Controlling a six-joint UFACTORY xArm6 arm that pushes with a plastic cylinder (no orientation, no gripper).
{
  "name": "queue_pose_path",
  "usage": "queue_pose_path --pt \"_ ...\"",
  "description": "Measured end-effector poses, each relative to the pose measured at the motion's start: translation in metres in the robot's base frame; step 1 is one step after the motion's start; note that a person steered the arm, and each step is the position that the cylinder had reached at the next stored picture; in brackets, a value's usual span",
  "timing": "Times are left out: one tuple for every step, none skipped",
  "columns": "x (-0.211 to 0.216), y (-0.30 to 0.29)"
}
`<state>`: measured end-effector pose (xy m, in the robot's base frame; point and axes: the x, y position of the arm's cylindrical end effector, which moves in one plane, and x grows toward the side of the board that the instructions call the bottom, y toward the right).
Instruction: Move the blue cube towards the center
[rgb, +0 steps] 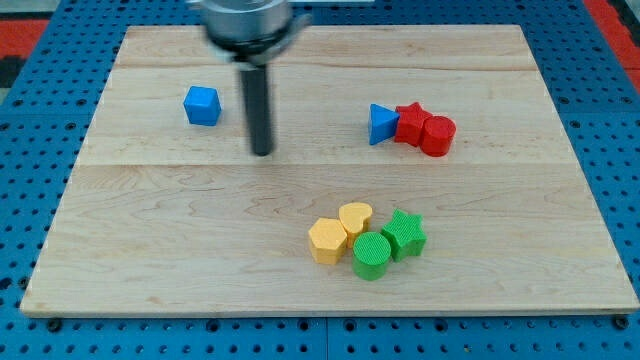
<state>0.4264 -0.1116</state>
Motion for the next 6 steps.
queue_pose_path --pt "-0.036 -0.141" --pt "-0.096 -0.126" --pt "-0.078 -0.003" --pt "-0.034 0.045" --pt "-0.026 0.029" --pt "-0.005 0.131"
